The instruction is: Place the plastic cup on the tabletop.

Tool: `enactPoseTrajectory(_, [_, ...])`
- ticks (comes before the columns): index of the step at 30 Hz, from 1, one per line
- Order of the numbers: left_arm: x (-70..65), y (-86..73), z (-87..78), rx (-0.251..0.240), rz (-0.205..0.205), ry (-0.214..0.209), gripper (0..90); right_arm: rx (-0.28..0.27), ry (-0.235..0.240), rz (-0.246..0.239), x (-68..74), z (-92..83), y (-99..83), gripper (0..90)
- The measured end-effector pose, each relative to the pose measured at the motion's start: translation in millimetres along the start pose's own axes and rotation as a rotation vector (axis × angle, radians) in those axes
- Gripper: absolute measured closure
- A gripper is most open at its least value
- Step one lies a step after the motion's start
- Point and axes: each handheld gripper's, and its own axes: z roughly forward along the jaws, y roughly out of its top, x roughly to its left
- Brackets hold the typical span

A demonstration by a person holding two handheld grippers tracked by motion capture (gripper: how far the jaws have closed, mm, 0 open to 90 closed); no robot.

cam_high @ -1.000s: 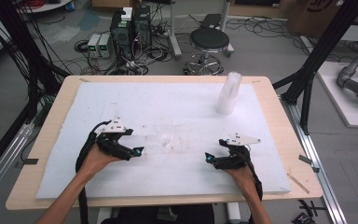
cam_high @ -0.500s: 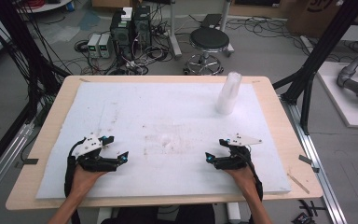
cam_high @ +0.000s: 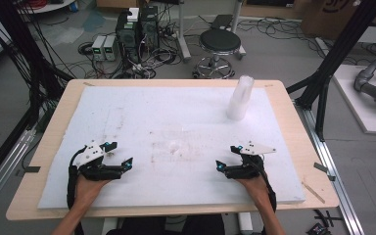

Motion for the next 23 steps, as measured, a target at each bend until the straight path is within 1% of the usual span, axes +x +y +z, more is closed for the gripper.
enactPoseTrajectory(3, [0.1,0.2,0.5,0.004,-0.002,0.002,13.2,0.003,-0.002,-0.002,0.6,0.3,0.0,15.1])
enactPoseTrajectory(5, [0.5,0.2,0.1,0.006,0.0,0.002,13.2,0.001,-0.003,-0.012,0.6,0.3,0.0,15.1])
enactPoseTrajectory(13, [0.2,-0.1,-0.3,-0.001,0.001,0.001,13.2,0.002,-0.003,-0.003,1.3,-0.4,-0.3,15.1])
enactPoseTrajectory(23, [-0.5,-0.2,-0.2,-0.002,0.002,0.008,13.2,-0.001,-0.005,-0.009,1.7,-1.2,-0.9,15.1])
